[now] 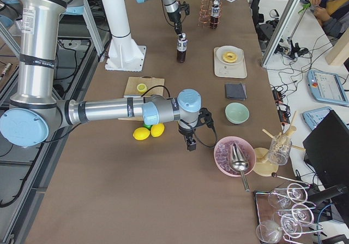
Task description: Place tea on tray
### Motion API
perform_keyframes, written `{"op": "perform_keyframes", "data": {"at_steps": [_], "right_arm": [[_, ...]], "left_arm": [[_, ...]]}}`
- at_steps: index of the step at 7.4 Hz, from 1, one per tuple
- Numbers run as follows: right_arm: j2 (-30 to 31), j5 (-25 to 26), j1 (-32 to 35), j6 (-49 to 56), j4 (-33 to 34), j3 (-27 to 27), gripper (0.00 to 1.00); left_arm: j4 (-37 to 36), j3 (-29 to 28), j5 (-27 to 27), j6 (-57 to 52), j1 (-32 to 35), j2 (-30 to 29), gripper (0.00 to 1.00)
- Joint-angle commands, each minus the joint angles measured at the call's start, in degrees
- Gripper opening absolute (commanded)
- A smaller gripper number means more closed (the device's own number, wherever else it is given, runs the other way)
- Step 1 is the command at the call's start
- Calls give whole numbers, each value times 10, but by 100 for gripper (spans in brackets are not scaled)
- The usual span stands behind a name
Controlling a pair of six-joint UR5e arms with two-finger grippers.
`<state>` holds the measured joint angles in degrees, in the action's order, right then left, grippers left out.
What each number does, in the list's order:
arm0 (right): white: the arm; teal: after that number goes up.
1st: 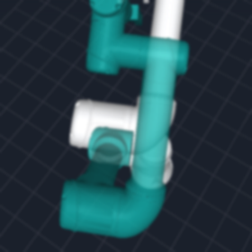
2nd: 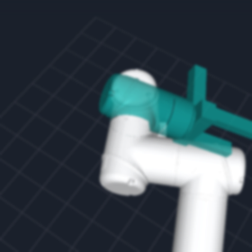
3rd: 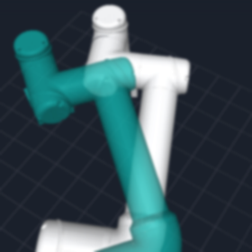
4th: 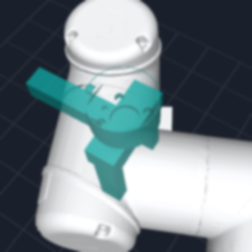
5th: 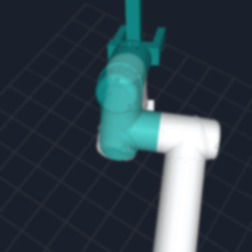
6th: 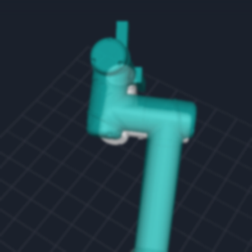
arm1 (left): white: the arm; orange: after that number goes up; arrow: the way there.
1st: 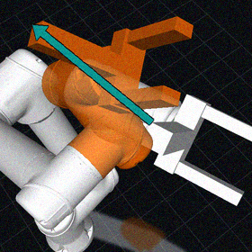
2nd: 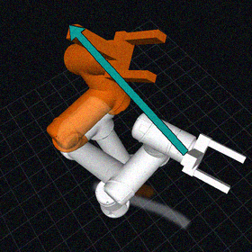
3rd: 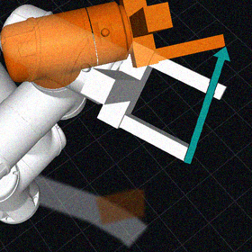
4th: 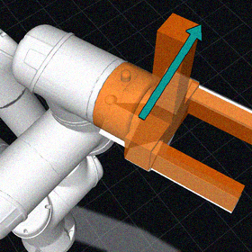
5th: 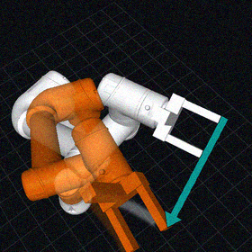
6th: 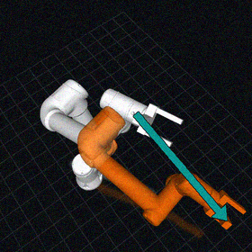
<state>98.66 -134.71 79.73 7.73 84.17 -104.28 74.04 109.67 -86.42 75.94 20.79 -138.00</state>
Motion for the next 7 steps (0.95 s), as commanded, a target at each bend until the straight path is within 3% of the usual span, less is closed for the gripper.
{"op": "perform_keyframes", "data": {"at_steps": [1, 2, 3, 5, 7], "right_arm": [[-5, -2, 0, -2, -1, 3, 100], [-6, -6, 0, -27, -1, -27, 100], [-14, -13, -21, -82, -1, -63, 100], [-111, 6, -152, -294, -1, -109, 100], [-243, 83, -290, -539, 7, -126, 100]], "left_arm": [[1, 1, 0, -3, -1, 1, 72], [1, 4, 0, -2, -1, -2, 96], [0, 9, 0, 1, -1, -12, 97], [-13, 48, -15, -8, 40, -5, 97], [-14, 55, -115, -79, 123, 40, 97]]}}
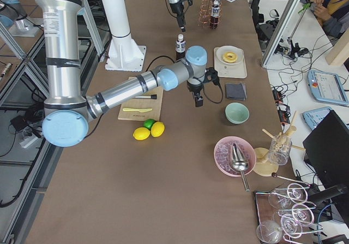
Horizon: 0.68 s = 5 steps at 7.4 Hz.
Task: Place tea on tray
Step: 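Withdraw the left gripper while the right gripper reaches to the bottle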
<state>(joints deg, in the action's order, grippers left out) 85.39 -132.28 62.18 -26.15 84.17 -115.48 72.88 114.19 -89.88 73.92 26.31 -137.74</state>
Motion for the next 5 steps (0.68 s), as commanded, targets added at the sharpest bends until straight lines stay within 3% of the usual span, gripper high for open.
{"op": "perform_keyframes", "data": {"at_steps": [1, 3, 5], "right_arm": [[-160, 90, -156, -282, 13, -15, 100], [-270, 151, -228, -371, 99, -21, 100], [-373, 199, -274, -387, 214, -17, 100]], "left_arm": [[-1, 43, -126, -107, 119, 85, 97], [2, 68, -201, -203, 208, 160, 97], [2, 101, -316, -313, 309, 243, 97]]}}
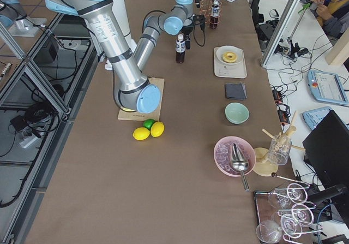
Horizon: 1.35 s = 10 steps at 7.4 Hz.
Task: Place tea on tray
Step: 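Withdraw the left gripper while the right gripper reaches to the bottle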
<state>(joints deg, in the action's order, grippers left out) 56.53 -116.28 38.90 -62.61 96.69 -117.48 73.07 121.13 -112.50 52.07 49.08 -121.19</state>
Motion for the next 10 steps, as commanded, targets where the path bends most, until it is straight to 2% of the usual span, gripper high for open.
{"op": "perform_keyframes", "data": {"at_steps": [1, 3, 4, 6, 10], "right_arm": [[-102, 67, -62, -44, 93, 10, 98], [-127, 96, -82, -46, 96, 42, 94], [-137, 109, -95, -55, 119, 46, 90], [-156, 150, -126, -55, 127, 72, 89], [-155, 163, -140, -45, 126, 91, 82]], "left_arm": [[1, 38, -104, -141, 114, 115, 97], [4, 51, -137, -195, 159, 160, 97], [8, 61, -149, -196, 182, 171, 97], [8, 76, -154, -196, 202, 171, 97], [8, 76, -152, -192, 211, 180, 97]]}}
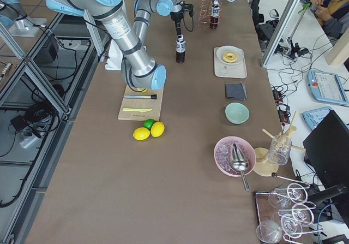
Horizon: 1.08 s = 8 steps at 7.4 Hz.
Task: Place tea on tray
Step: 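Withdraw the left gripper while the right gripper reaches to the bottle, then grasp the tea bottle cap with the right gripper and lift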
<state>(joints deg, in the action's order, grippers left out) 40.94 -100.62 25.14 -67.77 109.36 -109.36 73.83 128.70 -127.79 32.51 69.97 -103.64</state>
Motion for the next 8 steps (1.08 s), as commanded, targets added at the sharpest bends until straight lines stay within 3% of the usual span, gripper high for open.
{"op": "perform_keyframes", "data": {"at_steps": [1, 3, 7, 8], "right_arm": [[-1, 13, -4, 9, -4, 19, 81], [-8, 13, -3, 10, -4, 22, 70], [-8, 19, -3, 16, -5, 34, 66], [-9, 19, -3, 15, -6, 33, 59]], "left_arm": [[0, -2, 2, 4, 3, 6, 97], [0, 1, 2, 2, 3, 9, 97], [0, -6, 2, -1, 3, 9, 97], [1, -6, 3, -2, 3, 10, 97]]}}
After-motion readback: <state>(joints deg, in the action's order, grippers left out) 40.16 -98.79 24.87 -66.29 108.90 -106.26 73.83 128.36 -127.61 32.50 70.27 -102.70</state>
